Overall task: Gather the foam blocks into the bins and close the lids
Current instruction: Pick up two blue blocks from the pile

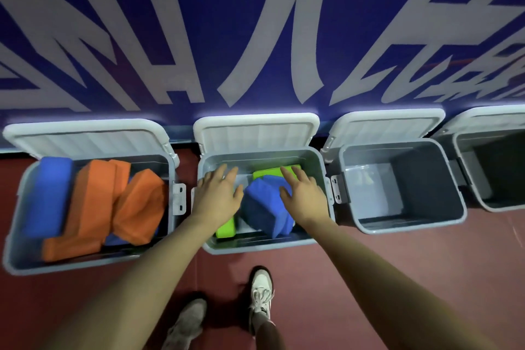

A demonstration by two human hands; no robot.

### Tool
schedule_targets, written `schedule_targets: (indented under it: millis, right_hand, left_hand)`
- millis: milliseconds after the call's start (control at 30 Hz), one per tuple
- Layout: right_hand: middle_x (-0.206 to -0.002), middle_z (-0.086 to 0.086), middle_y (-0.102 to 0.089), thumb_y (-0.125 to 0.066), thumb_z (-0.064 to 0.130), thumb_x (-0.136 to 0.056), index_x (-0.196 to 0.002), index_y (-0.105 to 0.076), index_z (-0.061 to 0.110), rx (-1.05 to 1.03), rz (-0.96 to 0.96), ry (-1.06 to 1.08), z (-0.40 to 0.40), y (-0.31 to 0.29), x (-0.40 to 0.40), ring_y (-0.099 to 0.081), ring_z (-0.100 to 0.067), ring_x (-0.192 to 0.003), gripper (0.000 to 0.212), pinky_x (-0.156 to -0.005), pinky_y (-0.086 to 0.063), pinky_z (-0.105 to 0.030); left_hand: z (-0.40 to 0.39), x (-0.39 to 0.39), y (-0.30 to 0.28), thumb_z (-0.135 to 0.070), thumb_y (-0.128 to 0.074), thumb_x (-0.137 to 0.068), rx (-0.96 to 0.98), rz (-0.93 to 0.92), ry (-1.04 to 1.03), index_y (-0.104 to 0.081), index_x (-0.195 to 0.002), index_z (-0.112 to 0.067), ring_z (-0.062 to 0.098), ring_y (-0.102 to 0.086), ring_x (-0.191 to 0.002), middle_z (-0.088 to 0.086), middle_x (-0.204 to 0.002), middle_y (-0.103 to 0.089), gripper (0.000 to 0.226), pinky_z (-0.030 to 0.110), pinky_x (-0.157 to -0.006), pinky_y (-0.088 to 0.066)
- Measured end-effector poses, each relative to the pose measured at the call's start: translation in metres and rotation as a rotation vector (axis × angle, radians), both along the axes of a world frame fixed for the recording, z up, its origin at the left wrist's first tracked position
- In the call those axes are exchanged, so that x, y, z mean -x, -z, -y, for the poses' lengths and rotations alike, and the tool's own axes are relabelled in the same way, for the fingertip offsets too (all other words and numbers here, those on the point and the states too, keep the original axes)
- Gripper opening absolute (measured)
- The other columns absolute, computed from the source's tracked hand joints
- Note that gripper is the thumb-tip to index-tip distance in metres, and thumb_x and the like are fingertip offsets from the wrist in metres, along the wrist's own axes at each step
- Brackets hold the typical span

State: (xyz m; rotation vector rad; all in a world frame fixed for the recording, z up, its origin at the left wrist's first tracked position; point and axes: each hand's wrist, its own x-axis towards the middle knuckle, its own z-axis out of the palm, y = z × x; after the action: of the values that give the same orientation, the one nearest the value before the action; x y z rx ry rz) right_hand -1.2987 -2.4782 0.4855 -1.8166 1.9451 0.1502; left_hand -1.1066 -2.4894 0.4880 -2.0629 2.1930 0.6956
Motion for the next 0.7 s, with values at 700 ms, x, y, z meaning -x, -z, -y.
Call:
schedule_targets:
  millis: [700]
  right_hand:
    - [-0.146,0.0,-0.043,-0.049,0.03,-0.097,-0.143,-0.043,0.024,0.254,-0.013,0.607,-0.24,-0.138,-0.088,-0.049,-0.033,-0.116,0.047,-0.089,-0.046,-0.037]
  left_hand:
    - [-0.11,-0.043,-0.159,-0.028,-0.045,-0.098,0.133,-0.19,0.701,-0.037,-0.145,-0.015,0.028,-0.034,-0.132,0.006,-0.15,-0.034,0.049,0.034,-0.106,-0.021]
